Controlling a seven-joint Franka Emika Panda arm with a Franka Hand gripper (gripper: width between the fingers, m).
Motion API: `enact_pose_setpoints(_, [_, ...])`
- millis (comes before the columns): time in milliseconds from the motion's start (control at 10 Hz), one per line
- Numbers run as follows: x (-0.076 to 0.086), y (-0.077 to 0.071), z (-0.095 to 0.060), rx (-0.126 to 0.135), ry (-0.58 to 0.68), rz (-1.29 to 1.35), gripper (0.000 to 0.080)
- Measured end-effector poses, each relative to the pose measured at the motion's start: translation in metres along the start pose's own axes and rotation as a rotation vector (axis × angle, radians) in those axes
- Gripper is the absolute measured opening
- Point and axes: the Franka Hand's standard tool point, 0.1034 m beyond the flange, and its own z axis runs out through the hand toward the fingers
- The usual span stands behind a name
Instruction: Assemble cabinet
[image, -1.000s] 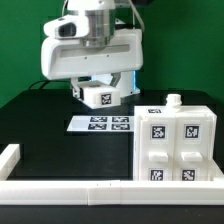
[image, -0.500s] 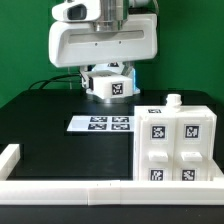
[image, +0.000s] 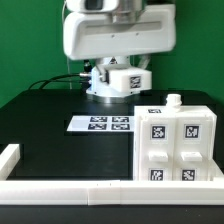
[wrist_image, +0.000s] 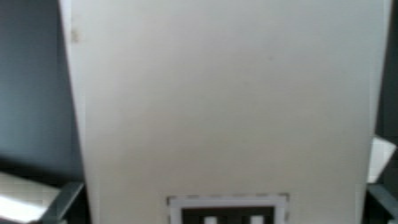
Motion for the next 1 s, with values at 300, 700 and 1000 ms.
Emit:
enact_pose_setpoints(300, [0.022, -0.005, -0.009, 0.005, -0.006, -0.023, 0.0547])
enact_pose_setpoints(700, [0.030, -0.009, -0.015, 0.013, -0.021, -0.031, 0.0547])
enact_pose_setpoints(1000, [0.063, -0.008, -0.016, 0.012, -0.009, -0.044, 0.0547])
